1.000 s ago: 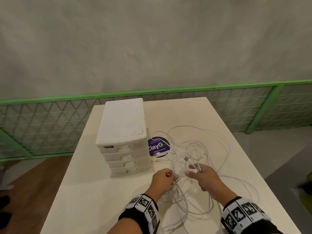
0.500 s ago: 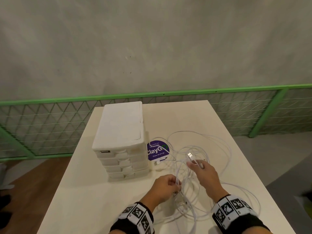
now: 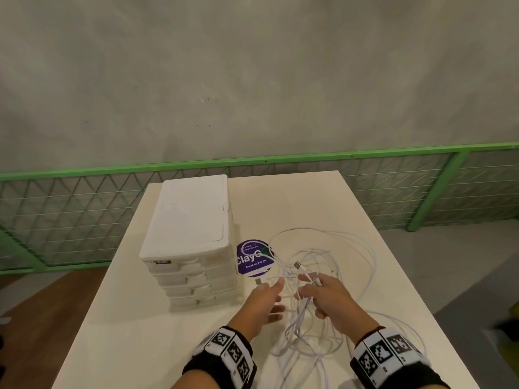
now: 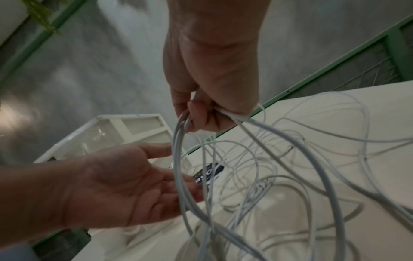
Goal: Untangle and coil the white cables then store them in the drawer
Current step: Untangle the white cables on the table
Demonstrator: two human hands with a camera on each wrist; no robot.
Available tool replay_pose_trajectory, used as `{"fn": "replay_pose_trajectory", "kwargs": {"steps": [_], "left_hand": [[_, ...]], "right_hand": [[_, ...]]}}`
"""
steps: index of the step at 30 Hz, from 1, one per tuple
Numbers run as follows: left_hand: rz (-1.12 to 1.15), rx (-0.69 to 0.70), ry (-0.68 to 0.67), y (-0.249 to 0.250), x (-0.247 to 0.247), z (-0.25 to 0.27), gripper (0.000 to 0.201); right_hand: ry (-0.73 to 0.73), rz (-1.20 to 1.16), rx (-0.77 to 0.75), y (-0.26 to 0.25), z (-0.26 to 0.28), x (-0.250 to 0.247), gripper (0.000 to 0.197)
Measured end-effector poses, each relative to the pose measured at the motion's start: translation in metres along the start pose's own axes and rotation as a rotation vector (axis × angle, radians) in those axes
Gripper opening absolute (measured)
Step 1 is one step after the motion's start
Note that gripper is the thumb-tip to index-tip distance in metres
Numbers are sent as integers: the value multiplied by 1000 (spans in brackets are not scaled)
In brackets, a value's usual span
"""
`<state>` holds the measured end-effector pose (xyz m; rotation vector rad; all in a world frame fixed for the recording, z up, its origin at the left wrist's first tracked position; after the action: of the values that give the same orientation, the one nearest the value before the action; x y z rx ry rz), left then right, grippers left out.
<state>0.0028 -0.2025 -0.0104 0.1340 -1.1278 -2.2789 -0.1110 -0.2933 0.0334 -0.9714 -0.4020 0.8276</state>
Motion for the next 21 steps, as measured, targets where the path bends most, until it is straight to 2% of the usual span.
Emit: {"fn": "replay_pose_trajectory", "kwargs": {"steps": [4, 7, 12, 17, 21], "left_hand": [[135, 181, 78, 26, 10, -3, 16], [94, 287, 158, 49, 7, 1, 21], [86, 490, 231, 95, -5, 34, 32], [-18, 697, 302, 128, -4, 71, 26], [-65, 783, 318, 147, -1, 92, 25]], "right_hand": [[-123, 3, 3, -9, 9, 0, 25], [-14, 14, -31, -18, 7, -18, 26], [200, 2, -78, -33, 6, -63, 14], [236, 49, -75, -53, 12, -85, 9], [291, 64, -114, -73, 18, -92, 16]]}}
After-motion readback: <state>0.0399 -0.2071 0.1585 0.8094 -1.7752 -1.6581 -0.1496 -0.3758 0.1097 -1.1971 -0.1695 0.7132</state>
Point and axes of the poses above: each hand's wrist, its own z-axis away from the middle knuckle, its own x-axis out of the palm, y = z × x, the point moved 4 cm from there along -z, towards the middle knuckle, and after that the axes turned 9 degrees about -y, right-handed, at the moved point
